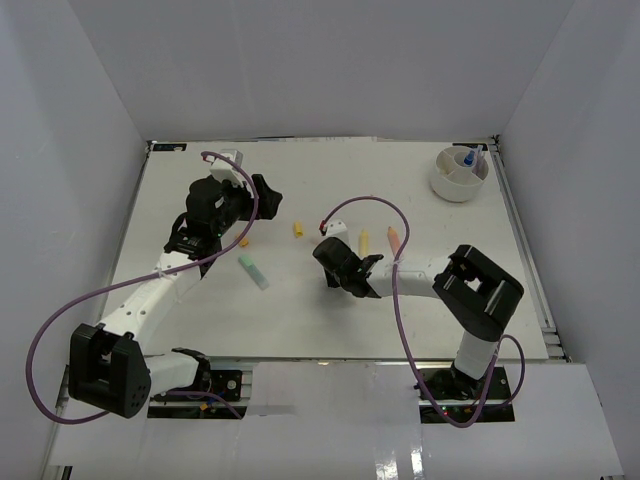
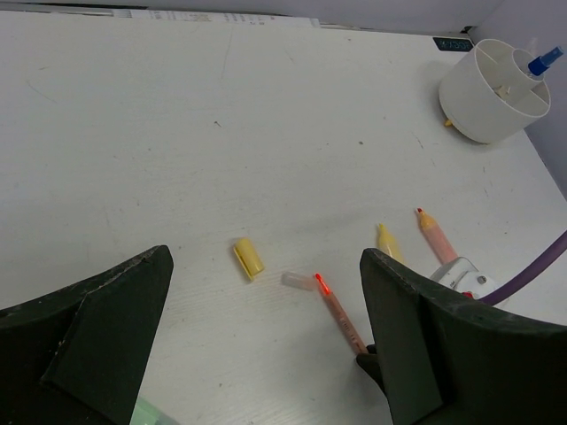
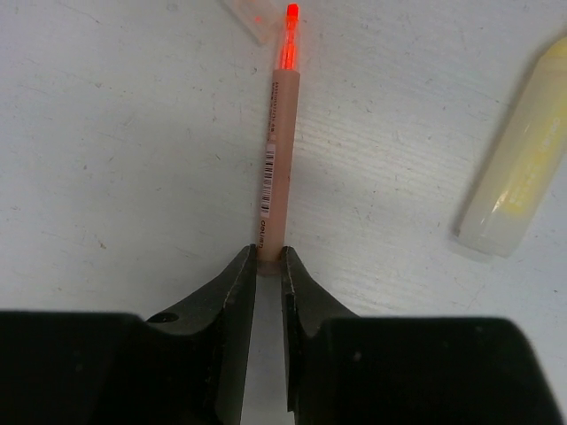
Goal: Sort the stationery into containers
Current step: Pick up the pen from the center of the board.
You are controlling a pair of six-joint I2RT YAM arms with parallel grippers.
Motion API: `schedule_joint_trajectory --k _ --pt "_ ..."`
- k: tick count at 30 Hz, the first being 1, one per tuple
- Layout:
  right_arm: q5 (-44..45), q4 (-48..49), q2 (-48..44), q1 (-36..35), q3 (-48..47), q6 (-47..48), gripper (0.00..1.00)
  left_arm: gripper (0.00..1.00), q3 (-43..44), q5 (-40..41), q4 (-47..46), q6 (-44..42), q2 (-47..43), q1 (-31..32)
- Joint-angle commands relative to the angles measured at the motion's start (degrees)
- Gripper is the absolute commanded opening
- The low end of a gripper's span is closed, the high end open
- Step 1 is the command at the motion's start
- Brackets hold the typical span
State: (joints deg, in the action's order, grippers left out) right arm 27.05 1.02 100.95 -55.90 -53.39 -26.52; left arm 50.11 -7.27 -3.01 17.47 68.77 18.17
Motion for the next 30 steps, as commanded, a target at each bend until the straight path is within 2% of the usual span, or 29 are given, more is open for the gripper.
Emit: schedule_joint_trajectory --k 1,7,17,21,25,30 --pt "2.39 0.57 -0.92 0.44 1.53 -1.69 0.20 0.98 1.57 -1.34 0.63 0.45 -0.13 0.11" --pt "3.71 0.57 -2.16 0.53 2.58 -1.95 0.08 0.98 1.66 -1.96 0.63 0.54 0.05 0.11" --pt "6.44 1.26 -10.05 0.62 5.22 -0.82 0.08 0.98 2.01 -6.35 -0.24 2.65 0.31 0.11" --pt "3.46 9.76 -16.82 0.62 7.94 4.26 0.08 0.98 1.84 -11.61 -0.95 5.72 -0.65 0.11" --pt "-1.64 20.50 -24.90 0.62 11.46 9.55 0.08 0.98 -0.88 -20.56 -7.42 10.11 -2.85 0.11" --pt "-8.23 30.70 -29.31 0.62 13.83 12.28 0.08 0.98 -3.60 -25.34 -14.04 14.77 -6.54 1.07"
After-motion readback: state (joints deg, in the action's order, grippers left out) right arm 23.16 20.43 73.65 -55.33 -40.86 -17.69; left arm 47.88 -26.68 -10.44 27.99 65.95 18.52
